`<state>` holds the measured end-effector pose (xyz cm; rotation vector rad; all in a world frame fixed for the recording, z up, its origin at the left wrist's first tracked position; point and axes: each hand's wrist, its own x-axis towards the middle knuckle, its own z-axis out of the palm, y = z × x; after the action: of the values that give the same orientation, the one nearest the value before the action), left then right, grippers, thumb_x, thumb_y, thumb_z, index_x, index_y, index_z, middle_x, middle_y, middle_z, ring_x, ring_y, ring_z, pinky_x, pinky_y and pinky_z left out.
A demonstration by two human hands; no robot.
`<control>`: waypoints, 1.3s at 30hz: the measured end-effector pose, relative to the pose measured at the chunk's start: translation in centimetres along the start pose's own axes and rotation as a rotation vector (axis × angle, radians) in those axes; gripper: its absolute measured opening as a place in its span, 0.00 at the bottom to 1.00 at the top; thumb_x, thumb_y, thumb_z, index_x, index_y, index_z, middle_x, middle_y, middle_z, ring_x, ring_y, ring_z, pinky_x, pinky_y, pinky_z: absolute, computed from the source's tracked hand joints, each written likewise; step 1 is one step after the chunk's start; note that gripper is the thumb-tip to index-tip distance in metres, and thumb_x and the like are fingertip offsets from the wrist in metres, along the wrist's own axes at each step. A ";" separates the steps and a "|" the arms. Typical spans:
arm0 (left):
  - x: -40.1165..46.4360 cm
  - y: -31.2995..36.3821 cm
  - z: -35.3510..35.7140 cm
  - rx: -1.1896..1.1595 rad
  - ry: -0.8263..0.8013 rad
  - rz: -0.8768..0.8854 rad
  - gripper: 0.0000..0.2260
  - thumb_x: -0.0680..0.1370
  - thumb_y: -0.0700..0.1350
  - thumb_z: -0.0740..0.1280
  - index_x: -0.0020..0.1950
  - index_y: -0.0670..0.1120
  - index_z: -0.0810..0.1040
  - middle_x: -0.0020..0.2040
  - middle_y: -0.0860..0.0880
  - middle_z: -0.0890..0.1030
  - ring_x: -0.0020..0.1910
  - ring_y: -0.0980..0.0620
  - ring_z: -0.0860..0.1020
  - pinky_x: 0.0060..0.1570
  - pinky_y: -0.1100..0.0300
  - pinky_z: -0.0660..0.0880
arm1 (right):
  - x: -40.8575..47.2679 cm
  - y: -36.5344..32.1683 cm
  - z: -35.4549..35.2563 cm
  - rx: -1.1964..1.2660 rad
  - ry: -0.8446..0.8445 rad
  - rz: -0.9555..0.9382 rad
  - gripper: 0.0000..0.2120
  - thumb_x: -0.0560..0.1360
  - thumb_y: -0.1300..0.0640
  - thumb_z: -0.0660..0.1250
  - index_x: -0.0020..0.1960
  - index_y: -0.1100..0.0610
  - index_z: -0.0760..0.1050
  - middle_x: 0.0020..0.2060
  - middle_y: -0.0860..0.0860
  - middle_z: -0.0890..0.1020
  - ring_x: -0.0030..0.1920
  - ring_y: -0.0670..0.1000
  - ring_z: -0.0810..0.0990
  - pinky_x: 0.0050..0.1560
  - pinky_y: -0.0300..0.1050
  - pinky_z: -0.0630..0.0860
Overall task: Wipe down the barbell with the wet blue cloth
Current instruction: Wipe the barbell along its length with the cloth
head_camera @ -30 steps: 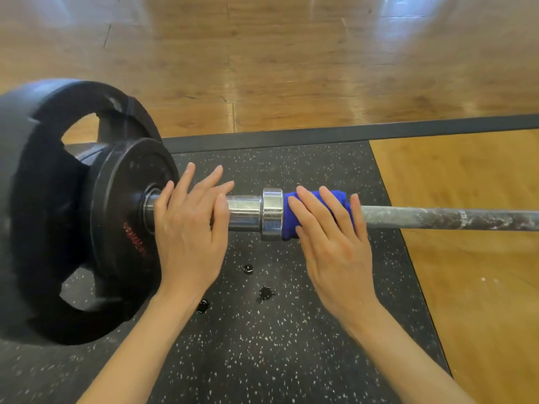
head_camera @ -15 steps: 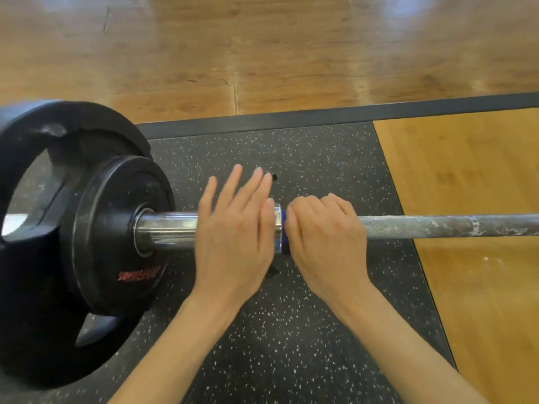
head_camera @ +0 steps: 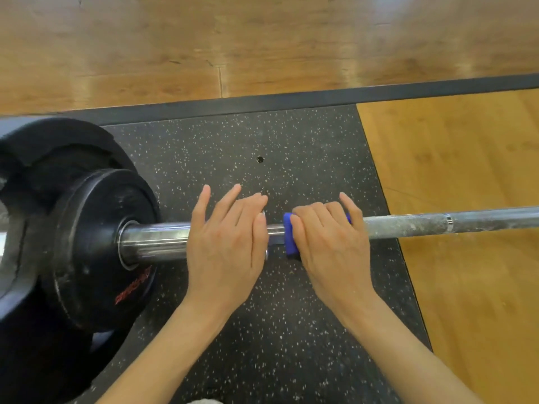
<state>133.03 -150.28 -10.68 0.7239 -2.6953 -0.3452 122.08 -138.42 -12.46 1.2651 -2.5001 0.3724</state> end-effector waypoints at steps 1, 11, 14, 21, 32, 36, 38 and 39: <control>-0.1 0.1 0.0 -0.001 0.009 0.002 0.24 0.87 0.48 0.46 0.63 0.44 0.81 0.60 0.49 0.84 0.70 0.45 0.76 0.78 0.45 0.54 | -0.1 -1.0 0.1 0.039 -0.003 0.038 0.21 0.87 0.55 0.48 0.44 0.55 0.76 0.37 0.49 0.76 0.40 0.54 0.75 0.68 0.54 0.69; -1.7 0.4 0.1 -0.004 0.057 0.022 0.25 0.88 0.48 0.44 0.64 0.42 0.80 0.61 0.49 0.83 0.71 0.45 0.75 0.78 0.47 0.53 | -1.5 -2.9 0.1 0.123 0.013 0.040 0.13 0.85 0.57 0.56 0.49 0.56 0.78 0.41 0.50 0.79 0.44 0.54 0.77 0.73 0.54 0.65; -2.0 0.4 -0.1 -0.012 0.035 0.025 0.24 0.87 0.48 0.45 0.66 0.43 0.79 0.62 0.49 0.83 0.71 0.45 0.74 0.79 0.48 0.51 | -1.8 -0.4 -0.1 0.028 0.023 -0.047 0.16 0.86 0.56 0.53 0.48 0.55 0.77 0.39 0.49 0.78 0.42 0.54 0.77 0.72 0.54 0.65; -3.2 0.3 -1.0 -0.060 -0.012 0.036 0.22 0.87 0.47 0.47 0.69 0.43 0.77 0.66 0.49 0.81 0.73 0.45 0.72 0.79 0.50 0.48 | -2.3 0.0 -0.9 -0.024 -0.027 -0.057 0.16 0.85 0.57 0.52 0.47 0.55 0.77 0.38 0.49 0.77 0.42 0.54 0.76 0.73 0.55 0.65; -1.8 0.6 -1.2 -0.040 -0.140 -0.054 0.23 0.84 0.46 0.47 0.51 0.43 0.83 0.50 0.47 0.86 0.60 0.45 0.82 0.78 0.47 0.51 | -2.8 -0.1 -2.1 -0.012 -0.071 -0.010 0.16 0.85 0.57 0.52 0.50 0.58 0.77 0.41 0.52 0.76 0.42 0.58 0.74 0.60 0.55 0.72; -2.2 0.6 -1.0 -0.032 -0.083 -0.051 0.23 0.84 0.45 0.49 0.51 0.42 0.84 0.51 0.47 0.87 0.60 0.45 0.82 0.77 0.47 0.53 | -2.4 -1.6 -1.7 -0.003 -0.092 -0.090 0.15 0.84 0.59 0.53 0.48 0.58 0.77 0.39 0.52 0.75 0.41 0.56 0.73 0.56 0.56 0.74; -2.4 0.6 -1.0 -0.037 -0.076 -0.066 0.24 0.85 0.45 0.48 0.51 0.43 0.84 0.52 0.47 0.86 0.61 0.45 0.82 0.78 0.47 0.54 | -2.8 0.2 -2.1 0.003 -0.103 -0.066 0.16 0.85 0.53 0.53 0.56 0.55 0.79 0.45 0.51 0.78 0.48 0.56 0.76 0.69 0.58 0.68; -2.4 0.7 -0.9 -0.038 -0.073 -0.076 0.24 0.85 0.46 0.48 0.50 0.43 0.84 0.52 0.48 0.86 0.61 0.46 0.82 0.78 0.46 0.55 | -3.2 0.6 -2.2 0.027 -0.097 -0.045 0.17 0.85 0.52 0.53 0.58 0.55 0.79 0.47 0.51 0.79 0.50 0.57 0.77 0.70 0.58 0.67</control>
<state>135.08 -148.60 -10.23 0.8199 -2.7266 -0.4487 123.68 -134.96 -11.77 1.3782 -2.5499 0.3437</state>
